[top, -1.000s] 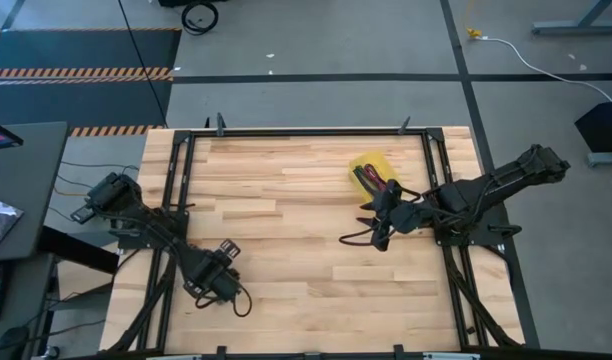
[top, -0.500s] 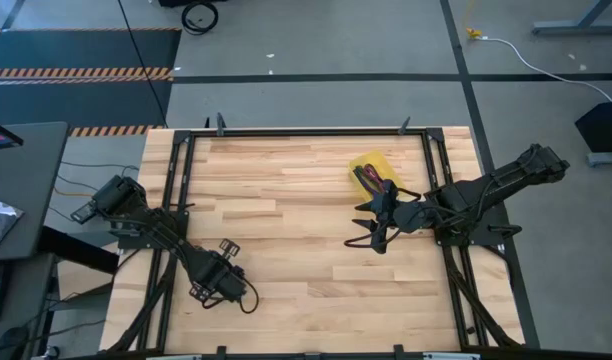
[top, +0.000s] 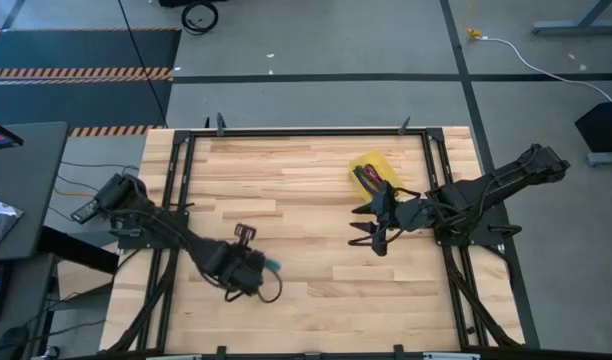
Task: Pick and place USB-C Cables
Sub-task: Put the blue and black charger cable into the yellow bin
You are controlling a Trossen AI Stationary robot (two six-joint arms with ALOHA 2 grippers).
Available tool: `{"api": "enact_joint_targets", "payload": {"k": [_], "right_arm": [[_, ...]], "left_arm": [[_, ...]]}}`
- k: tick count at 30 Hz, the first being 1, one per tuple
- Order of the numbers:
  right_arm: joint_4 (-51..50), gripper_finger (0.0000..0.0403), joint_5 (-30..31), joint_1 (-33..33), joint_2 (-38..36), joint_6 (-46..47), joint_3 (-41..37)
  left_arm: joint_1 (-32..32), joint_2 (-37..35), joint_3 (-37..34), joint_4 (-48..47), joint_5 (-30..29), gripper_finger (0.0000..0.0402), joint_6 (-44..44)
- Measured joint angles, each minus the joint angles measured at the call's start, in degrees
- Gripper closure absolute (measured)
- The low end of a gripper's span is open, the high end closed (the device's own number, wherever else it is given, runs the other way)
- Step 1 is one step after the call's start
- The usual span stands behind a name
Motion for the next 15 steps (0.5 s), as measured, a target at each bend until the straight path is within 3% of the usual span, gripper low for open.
{"api": "enact_joint_targets", "payload": {"k": [3, 7, 12, 15], "right_arm": [[-1.40, 0.0234, 0.08, 0.02, -0.23, -4.36, 0.07], [-5.19, 0.0236, 5.30, -0.10, -0.59, -6.30, 0.04], [-8.65, 0.0238, 8.97, -0.50, -2.02, -5.47, 0.04], [-12.29, 0.0238, 11.56, -0.51, -2.39, -5.53, 0.04]], "left_arm": [[3.34, -0.03, 3.36, -1.23, -6.88, 0.0400, -0.26], [9.29, -0.08, 7.93, 2.12, -12.86, 0.0401, 3.02], [18.92, -0.10, 11.48, 13.91, -12.49, 0.0401, 16.68], [24.37, -0.12, 11.90, 23.66, -5.55, 0.0401, 23.33]]}}
